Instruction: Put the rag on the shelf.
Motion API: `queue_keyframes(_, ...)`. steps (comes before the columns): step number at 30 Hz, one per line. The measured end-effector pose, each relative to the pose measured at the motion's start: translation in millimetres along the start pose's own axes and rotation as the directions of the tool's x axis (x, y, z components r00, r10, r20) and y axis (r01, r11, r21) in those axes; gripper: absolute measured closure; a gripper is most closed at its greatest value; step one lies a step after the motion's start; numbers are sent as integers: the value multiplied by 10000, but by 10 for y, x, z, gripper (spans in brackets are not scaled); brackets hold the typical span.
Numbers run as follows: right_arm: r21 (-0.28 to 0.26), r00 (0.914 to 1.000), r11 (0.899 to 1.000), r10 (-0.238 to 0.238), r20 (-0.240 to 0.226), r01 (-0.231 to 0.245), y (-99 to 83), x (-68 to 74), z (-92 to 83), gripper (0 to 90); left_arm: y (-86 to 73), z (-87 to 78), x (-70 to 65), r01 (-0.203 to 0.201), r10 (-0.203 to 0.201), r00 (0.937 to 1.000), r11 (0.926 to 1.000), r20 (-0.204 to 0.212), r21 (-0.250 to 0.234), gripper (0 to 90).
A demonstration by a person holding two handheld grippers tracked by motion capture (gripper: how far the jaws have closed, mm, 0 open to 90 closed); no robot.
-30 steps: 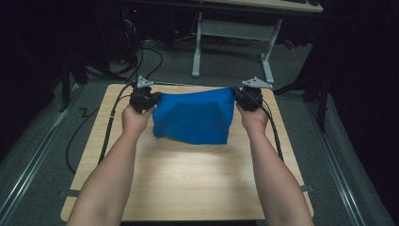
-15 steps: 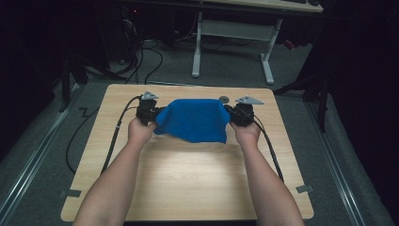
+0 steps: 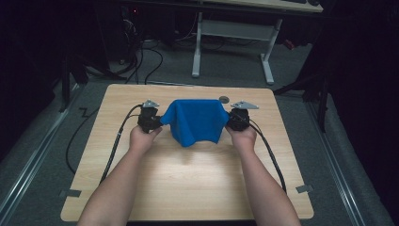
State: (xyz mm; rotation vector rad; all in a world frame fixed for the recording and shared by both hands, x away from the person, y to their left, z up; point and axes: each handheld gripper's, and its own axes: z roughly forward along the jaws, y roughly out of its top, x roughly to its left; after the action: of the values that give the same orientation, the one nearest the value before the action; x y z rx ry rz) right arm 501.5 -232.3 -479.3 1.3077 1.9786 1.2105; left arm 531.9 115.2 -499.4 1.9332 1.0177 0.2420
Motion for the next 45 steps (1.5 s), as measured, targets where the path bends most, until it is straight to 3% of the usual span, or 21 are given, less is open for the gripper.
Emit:
queue_keyframes(2, 92, 9996, 9996, 277, -76, -277, -60, -22, 16, 885, -43, 17, 3, 56, -57, 10000, 9999, 70, 122, 880)
queue_keyframes(21, 505, 9999, 9986, 142, 22, -143, -194, -10, 90, 884, -148, 9, 35, 264, -265, 9996, 9995, 87, 163, 878)
queue_keyframes(26, 477, 9993, 9982, 375, 35, -377, -261, -25, 94, 882, -145, 9, 27, 278, -279, 9996, 9995, 56, 150, 869)
queue_keyframes(34, 434, 9990, 9981, 429, 144, -435, -251, -83, 24, 784, -124, -18, 32, 430, -429, 9988, 9991, -246, 40, 714)
queue_keyframes(45, 7, 9981, 9993, 372, 482, -373, -124, -155, -196, 689, -27, -216, 10, 125, -159, 9958, 9992, -907, -373, 631)
